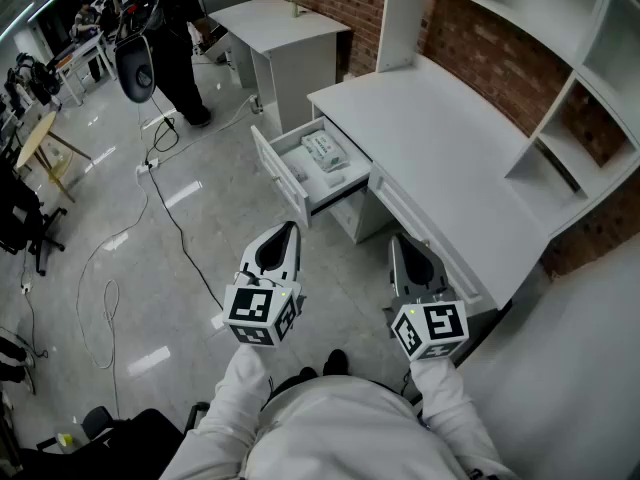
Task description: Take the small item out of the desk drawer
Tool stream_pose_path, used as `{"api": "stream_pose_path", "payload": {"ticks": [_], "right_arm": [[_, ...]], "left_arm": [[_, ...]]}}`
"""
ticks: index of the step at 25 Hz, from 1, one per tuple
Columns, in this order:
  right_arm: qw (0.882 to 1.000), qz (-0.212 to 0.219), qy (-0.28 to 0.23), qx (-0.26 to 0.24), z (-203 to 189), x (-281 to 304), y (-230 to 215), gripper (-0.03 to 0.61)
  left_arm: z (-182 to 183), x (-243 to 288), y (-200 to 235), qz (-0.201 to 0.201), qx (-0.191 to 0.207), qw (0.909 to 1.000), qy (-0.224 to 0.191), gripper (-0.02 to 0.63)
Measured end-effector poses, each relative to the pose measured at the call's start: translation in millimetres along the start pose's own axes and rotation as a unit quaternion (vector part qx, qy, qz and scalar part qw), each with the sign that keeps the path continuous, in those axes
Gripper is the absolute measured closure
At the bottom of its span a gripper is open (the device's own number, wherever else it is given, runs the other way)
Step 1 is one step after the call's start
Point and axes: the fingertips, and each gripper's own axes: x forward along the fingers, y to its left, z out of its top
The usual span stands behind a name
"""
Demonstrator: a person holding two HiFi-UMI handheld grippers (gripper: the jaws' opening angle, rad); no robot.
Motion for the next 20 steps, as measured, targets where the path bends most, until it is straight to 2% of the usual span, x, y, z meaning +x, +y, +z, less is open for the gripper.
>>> {"api": "stream_pose_path", "payload": {"ticks": [6,14,20], "right_arm": [[1.000,-0.004,0.013,0.007,-16.5,2.0,-6.3,0.552],[1.000,-0.025,0.005,0.006,-17.5,2.0,-21.7,0.552],[1.000,-0.029,0.005,-0.009,-17.9,2.7,-29.8,0.551]], "left_arm": [[-20.9,9.3,-0.1,-0.001,-0.011,0.9998,0.019,0.594],[-37.0,18.9,0.0,0.000,-0.036,0.9988,0.032,0.594],[-43.8,26.8,-3.8,0.003,-0.027,0.9988,0.040,0.592]]}}
